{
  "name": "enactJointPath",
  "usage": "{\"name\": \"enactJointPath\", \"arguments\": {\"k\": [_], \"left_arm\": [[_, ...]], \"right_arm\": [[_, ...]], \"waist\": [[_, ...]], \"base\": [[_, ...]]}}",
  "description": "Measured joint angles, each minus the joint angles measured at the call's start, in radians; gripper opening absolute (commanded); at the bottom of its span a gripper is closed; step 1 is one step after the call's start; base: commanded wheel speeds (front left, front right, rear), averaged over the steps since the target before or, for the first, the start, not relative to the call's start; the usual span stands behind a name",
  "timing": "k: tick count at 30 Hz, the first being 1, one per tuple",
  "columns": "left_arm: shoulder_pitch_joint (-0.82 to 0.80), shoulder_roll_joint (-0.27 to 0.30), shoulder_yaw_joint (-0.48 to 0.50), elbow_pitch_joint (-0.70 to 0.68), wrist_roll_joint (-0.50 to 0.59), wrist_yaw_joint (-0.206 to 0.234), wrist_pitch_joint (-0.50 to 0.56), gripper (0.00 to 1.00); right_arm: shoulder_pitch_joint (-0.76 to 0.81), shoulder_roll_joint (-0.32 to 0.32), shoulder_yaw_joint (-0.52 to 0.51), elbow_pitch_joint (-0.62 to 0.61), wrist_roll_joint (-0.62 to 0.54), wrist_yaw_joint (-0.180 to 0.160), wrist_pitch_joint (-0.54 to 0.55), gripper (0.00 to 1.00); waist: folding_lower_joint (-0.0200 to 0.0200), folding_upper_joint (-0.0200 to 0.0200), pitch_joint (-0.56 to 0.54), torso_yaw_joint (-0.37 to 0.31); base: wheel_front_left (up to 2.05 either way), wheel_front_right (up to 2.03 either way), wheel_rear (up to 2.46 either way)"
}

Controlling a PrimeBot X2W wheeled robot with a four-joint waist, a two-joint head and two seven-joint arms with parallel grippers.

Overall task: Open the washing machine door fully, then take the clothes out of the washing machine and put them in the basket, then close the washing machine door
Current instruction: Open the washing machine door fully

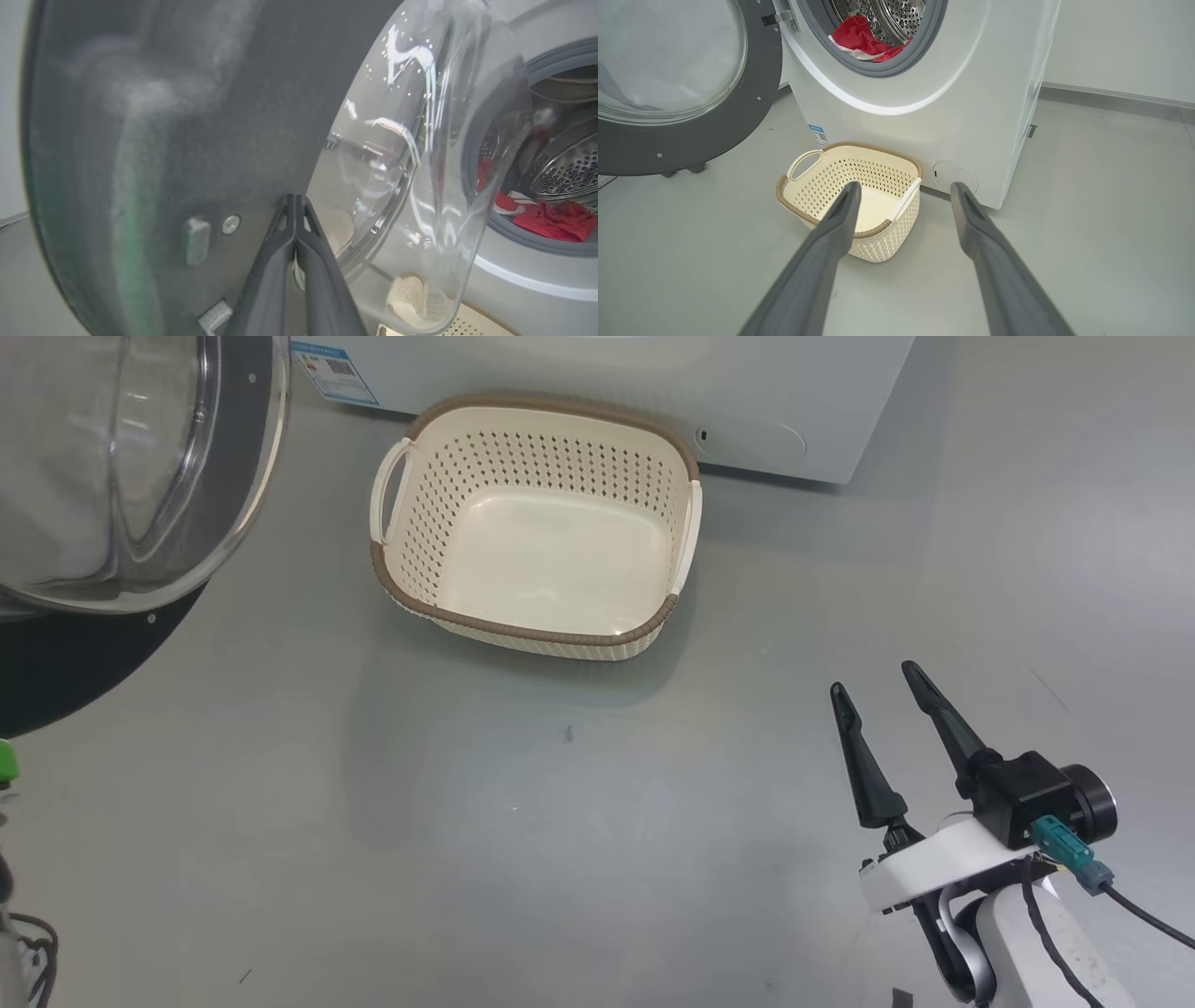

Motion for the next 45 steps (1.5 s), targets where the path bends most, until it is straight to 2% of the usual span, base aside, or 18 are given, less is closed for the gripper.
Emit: {"name": "enactJointPath", "arguments": {"k": [9, 22, 29, 37, 42, 45], "left_arm": [[-0.053, 0.045, 0.055, 0.057, -0.037, 0.007, -0.013, 0.00], [-0.091, 0.064, 0.077, 0.154, -0.052, -0.015, -0.040, 0.00], [-0.099, 0.064, 0.049, 0.202, -0.039, -0.028, -0.056, 0.00], [-0.098, 0.060, 0.010, 0.232, -0.009, -0.046, -0.068, 0.00], [-0.069, 0.064, -0.065, 0.236, 0.090, -0.053, -0.079, 0.00], [-0.045, 0.061, -0.090, 0.237, 0.105, -0.061, -0.082, 0.00]], "right_arm": [[-0.028, -0.027, -0.011, -0.006, -0.010, 0.000, 0.010, 1.00], [-0.044, -0.039, -0.018, -0.005, -0.019, 0.000, 0.014, 1.00], [-0.051, -0.040, -0.015, 0.021, -0.019, 0.000, 0.014, 1.00], [-0.052, -0.012, -0.004, 0.047, -0.016, 0.001, 0.011, 1.00], [-0.052, 0.001, -0.005, 0.071, 0.008, 0.001, 0.008, 1.00], [-0.052, 0.011, -0.005, 0.082, 0.018, 0.001, 0.008, 1.00]], "waist": [[-0.0001, 0.0000, 0.062, 0.003], [0.0000, 0.0000, 0.084, 0.015], [0.0000, 0.0000, 0.061, 0.019], [0.0000, 0.0000, 0.009, 0.017], [0.0000, 0.0000, -0.045, 0.010], [0.0000, 0.0000, -0.076, 0.004]], "base": [[0.00, 0.00, 0.00], [0.00, 0.00, 0.00], [0.00, 0.00, 0.00], [0.00, 0.00, 0.00], [0.00, 0.00, 0.00], [0.00, 0.00, 0.00]]}}
